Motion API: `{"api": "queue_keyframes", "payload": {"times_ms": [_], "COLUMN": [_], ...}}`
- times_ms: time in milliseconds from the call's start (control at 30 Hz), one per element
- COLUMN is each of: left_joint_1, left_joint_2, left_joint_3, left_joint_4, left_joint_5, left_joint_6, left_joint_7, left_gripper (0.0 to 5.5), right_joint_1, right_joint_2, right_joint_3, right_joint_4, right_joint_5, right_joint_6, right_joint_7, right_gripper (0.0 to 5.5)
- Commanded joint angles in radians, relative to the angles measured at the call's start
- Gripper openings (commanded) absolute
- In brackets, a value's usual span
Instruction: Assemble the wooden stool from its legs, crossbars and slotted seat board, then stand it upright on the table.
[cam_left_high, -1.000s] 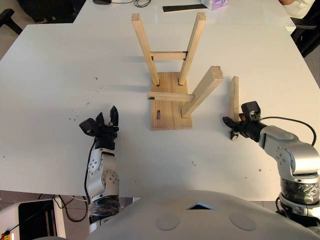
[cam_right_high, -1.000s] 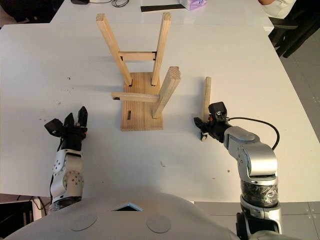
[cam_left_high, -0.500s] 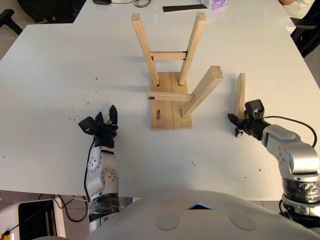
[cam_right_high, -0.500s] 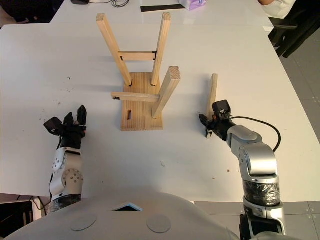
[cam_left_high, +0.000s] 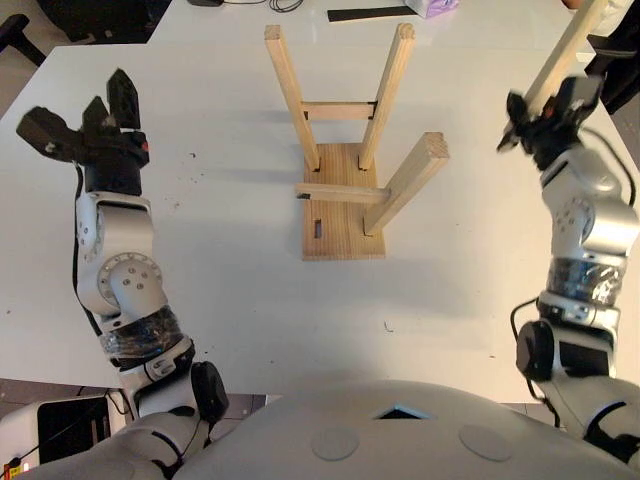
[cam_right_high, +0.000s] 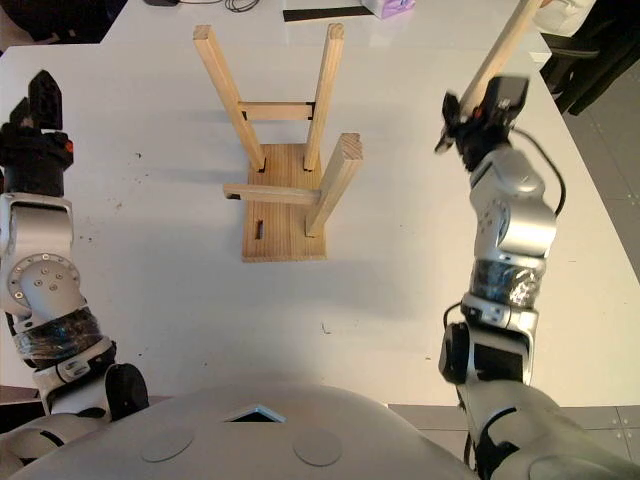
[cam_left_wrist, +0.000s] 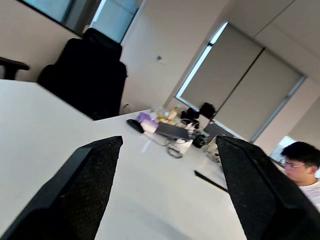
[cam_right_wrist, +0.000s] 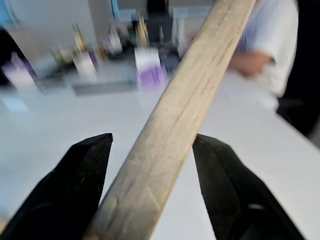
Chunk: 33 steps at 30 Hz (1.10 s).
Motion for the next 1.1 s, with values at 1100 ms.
{"api": "queue_keyframes", "payload": {"times_ms": [1100], "left_joint_1": [-0.018], "left_joint_2": [-0.009], "left_joint_3": [-0.089], "left_joint_4": [-0.291], "left_joint_5": [-0.235], "left_joint_6": [0.145], "left_joint_7": [0.185], "left_gripper": [3.47], "right_joint_1": [-0.213], "right_joint_2": [-0.169], "right_joint_3": [-0.063], "right_joint_4": [0.048], "right_joint_5": [0.582], "right_joint_6": [0.248], "right_joint_7": [0.502], "right_gripper": [2.66]}}
